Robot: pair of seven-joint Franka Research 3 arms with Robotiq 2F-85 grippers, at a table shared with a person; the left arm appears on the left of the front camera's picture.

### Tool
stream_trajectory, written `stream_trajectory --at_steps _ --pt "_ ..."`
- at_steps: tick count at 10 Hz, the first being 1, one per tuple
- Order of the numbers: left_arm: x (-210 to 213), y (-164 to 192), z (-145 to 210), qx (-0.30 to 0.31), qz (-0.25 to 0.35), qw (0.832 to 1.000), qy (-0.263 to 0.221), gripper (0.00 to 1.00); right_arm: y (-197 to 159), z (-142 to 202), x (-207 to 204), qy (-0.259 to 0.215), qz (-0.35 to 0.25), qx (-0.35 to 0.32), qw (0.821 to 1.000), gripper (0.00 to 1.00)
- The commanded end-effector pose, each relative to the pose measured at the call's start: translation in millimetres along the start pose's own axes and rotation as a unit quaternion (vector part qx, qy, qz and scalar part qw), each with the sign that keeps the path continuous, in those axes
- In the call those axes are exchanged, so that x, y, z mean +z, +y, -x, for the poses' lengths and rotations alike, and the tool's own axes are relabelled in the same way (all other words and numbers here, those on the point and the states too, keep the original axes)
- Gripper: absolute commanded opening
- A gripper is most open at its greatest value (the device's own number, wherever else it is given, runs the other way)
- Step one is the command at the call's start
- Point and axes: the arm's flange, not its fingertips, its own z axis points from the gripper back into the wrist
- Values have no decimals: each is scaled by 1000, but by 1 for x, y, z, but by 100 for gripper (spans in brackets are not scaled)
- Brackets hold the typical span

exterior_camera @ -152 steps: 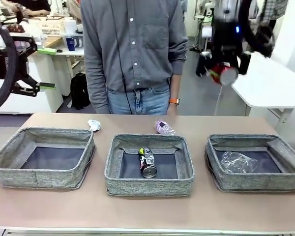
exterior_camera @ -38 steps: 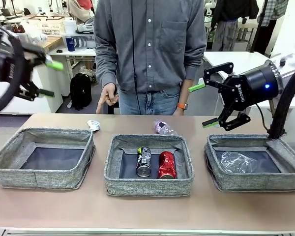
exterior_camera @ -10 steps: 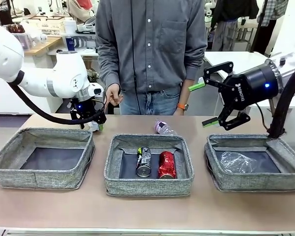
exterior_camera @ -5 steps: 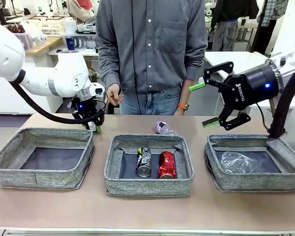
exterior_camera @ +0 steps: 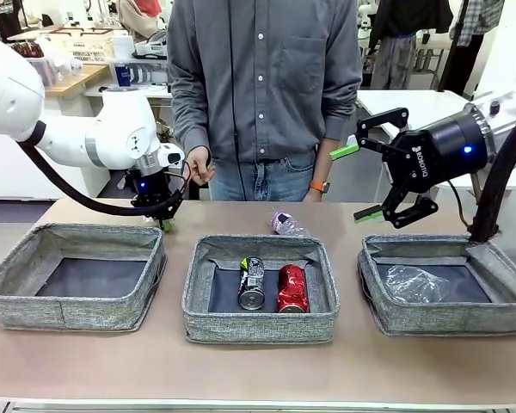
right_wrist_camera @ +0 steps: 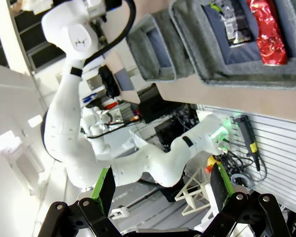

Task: Sort the waste into the appropriate baskets.
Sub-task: Pick up the waste item pointed out by the person.

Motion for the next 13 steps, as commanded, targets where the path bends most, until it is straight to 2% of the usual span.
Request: stream_trajectory --at_steps 1,5,7,10,13 --pt "2 -1 -3 13 -5 1000 -6 0 3 -1 2 3 -3 6 1000 100" --pt "16 -1 2 24 -4 1000 -12 0 3 -1 2 3 -3 6 1000 100" --pt "61 -6 16 57 22 998 -34 0 3 -1 2 3 -3 6 1000 100" --pt "152 -23 80 129 9 992 4 0 3 -1 2 3 -3 6 1000 100" --pt "210 -49 170 110 -1 994 10 0 3 -1 2 3 -3 6 1000 100"
